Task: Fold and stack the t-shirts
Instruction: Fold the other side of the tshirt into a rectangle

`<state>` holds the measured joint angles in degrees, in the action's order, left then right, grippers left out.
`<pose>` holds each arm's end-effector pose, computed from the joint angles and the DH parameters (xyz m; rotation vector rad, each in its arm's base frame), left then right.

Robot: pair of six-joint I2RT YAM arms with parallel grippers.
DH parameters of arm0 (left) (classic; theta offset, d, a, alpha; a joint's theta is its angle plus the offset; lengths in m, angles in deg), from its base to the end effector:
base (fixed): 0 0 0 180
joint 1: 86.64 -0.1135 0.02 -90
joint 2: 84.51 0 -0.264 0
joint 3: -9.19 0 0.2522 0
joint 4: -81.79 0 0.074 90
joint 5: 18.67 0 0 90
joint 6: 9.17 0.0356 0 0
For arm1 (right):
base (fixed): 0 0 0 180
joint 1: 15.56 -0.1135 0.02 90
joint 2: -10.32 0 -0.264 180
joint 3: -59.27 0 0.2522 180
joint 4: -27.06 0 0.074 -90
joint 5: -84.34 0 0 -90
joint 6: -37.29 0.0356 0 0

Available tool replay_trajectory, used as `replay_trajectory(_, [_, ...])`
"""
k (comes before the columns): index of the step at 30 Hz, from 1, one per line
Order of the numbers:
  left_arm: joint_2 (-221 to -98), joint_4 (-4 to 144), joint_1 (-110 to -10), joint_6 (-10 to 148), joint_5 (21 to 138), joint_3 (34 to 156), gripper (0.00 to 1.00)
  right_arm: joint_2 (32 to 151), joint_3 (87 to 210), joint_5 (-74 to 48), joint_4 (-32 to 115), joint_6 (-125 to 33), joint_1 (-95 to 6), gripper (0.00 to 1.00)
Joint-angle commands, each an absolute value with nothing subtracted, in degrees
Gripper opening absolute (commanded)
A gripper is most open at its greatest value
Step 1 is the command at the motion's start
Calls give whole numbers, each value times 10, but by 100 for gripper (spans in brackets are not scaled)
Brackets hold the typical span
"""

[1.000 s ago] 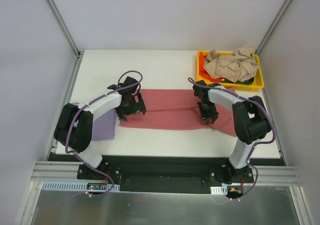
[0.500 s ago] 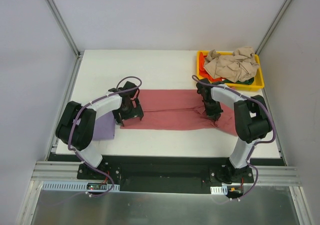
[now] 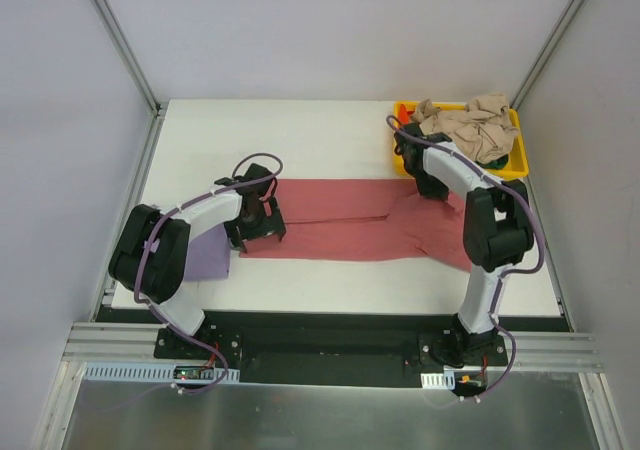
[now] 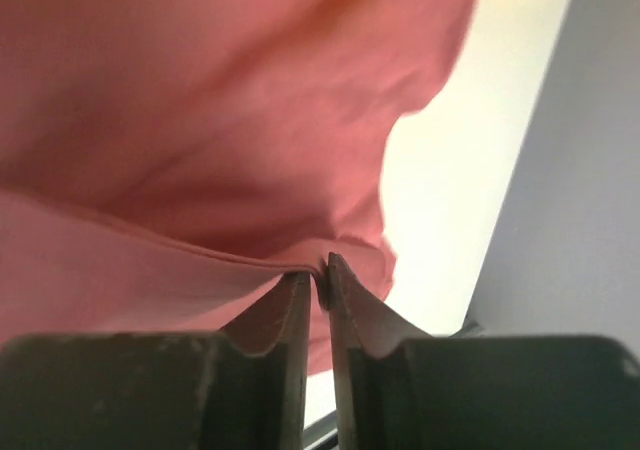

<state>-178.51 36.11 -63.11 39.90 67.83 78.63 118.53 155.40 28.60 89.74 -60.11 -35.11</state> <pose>0.2804 -0.1197 0.1689 -0.4401 2.7770 -0.1885 0.3613 0.1070 0.2117 -0.5230 2.6622 -0.7924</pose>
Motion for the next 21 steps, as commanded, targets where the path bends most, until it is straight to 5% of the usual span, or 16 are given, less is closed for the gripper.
replay_trajectory(1, [-1764,348,-637,417,676,767,99,1253,1656,384,899,-658,-327,21])
replay_trajectory(3, [-1760,347,-637,421,678,764,99,1276,1697,431,916,-657,-325,41])
replay_trajectory(4, [-1759,348,-637,421,682,762,99,1282,1713,443,934,-648,-325,59])
replay_trajectory(10, [-1749,348,-637,423,692,757,99,1192,1645,424,938,-578,-330,81])
replay_trajectory(14, [-1736,349,-630,421,712,746,99,1107,1551,267,940,-488,-331,100])
replay_trajectory(21, [-1682,348,-599,405,751,687,99,1043,1423,15,834,-365,-323,96])
